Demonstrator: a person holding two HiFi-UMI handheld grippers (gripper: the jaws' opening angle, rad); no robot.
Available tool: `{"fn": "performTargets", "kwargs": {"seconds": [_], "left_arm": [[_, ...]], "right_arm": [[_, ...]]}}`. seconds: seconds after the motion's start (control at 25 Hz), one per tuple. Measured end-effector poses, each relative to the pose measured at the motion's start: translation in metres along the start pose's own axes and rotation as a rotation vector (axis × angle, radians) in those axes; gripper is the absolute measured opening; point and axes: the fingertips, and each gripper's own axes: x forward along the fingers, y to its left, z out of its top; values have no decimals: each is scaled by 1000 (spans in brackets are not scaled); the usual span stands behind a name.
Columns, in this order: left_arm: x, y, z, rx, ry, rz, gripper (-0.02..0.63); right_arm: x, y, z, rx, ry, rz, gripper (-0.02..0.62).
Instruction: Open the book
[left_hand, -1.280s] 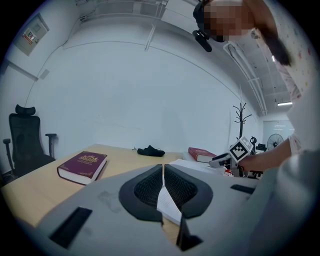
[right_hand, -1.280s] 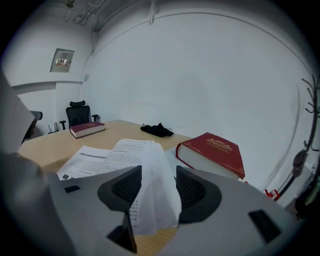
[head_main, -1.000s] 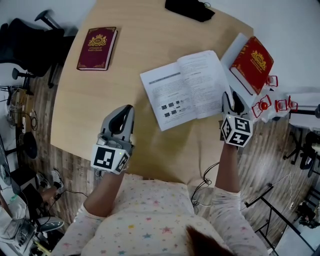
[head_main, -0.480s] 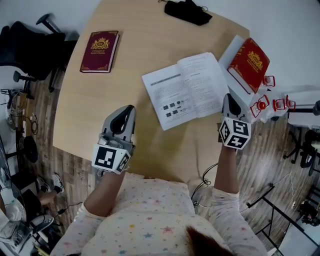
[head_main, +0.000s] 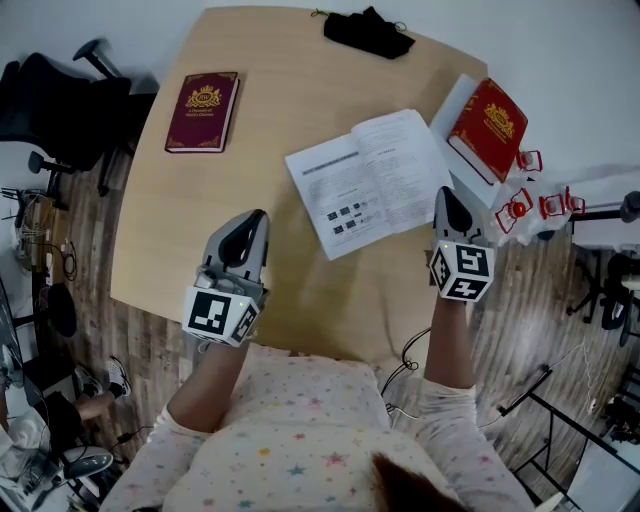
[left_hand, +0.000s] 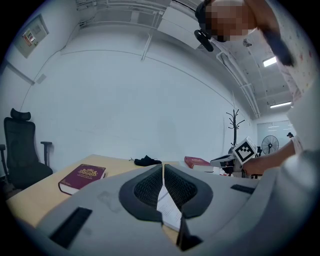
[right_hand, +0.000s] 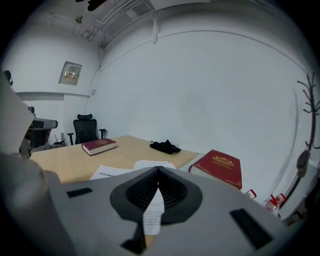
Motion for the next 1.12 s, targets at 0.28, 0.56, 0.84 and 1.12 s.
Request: {"fn": "performTargets", "kwargs": {"seconds": [0.28, 0.56, 0.84, 1.12], "left_arm": [[-12, 2, 14, 11, -26, -6, 21], [-21, 1, 31, 25, -68, -15, 21], [-29, -1, 40, 29, -87, -25, 21], [-35, -2, 51, 32, -107, -34, 21]], "right_arm": [[-18, 13, 12, 1, -29, -5, 0], [-39, 27, 26, -2, -63, 0, 0], [-59, 39, 40, -2, -92, -2, 0], [-75, 50, 51, 12, -124, 0, 0]]}}
